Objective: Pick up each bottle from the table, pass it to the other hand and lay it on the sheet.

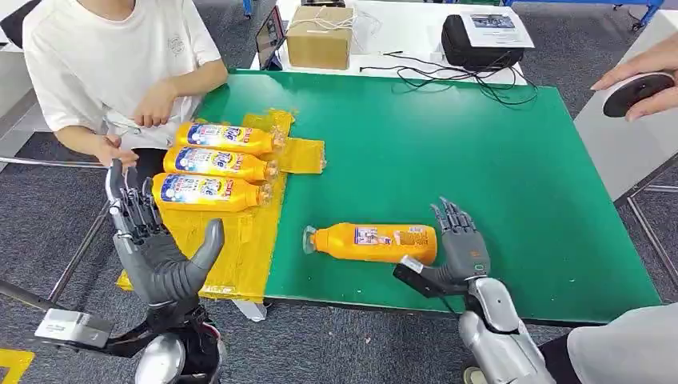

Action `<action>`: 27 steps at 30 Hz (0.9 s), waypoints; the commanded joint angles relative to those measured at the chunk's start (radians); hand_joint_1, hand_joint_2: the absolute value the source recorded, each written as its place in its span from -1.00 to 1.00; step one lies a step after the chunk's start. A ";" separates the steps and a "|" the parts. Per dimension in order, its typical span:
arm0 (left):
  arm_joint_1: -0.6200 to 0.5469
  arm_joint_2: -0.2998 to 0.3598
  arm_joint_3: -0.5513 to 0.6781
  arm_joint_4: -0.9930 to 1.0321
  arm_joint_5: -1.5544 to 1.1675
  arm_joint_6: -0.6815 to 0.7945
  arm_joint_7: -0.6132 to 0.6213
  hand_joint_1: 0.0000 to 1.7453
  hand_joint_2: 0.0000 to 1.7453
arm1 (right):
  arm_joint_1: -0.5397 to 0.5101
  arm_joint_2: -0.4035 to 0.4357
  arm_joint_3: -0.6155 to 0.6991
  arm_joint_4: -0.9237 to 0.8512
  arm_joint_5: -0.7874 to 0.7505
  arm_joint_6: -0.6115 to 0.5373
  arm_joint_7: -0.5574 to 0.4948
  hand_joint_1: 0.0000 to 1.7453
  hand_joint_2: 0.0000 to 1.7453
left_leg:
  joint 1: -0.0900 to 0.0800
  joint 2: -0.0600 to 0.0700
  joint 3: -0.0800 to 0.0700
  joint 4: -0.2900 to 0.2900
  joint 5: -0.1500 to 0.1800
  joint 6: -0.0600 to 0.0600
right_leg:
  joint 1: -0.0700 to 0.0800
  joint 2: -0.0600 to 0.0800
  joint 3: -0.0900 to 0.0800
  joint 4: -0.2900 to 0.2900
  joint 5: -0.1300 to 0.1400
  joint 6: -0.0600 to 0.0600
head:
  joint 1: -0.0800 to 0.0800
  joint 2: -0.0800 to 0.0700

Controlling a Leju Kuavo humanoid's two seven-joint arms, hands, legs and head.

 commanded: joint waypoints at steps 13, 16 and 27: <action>-0.058 0.000 -0.045 0.155 0.055 -0.029 0.065 -1.00 1.00 | -0.239 0.033 0.058 0.376 0.019 0.065 0.012 -1.00 1.00 | 0.000 0.001 0.000 0.000 -0.001 -0.001 | 0.000 0.003 0.000 0.000 0.000 -0.001 | 0.000 0.000; -0.066 -0.001 -0.047 0.167 0.059 -0.028 0.071 -1.00 1.00 | -0.244 0.050 0.082 0.400 0.031 0.085 0.012 -1.00 1.00 | 0.001 0.001 0.000 -0.001 -0.001 -0.001 | 0.000 0.002 0.000 0.000 0.000 -0.001 | 0.000 0.000; -0.086 0.006 -0.069 0.182 0.066 -0.026 0.083 -1.00 1.00 | -0.305 0.073 0.210 0.462 0.144 0.117 0.053 -1.00 1.00 | 0.001 0.000 0.002 0.000 -0.001 -0.002 | 0.001 0.003 0.002 0.000 -0.001 -0.002 | 0.000 0.000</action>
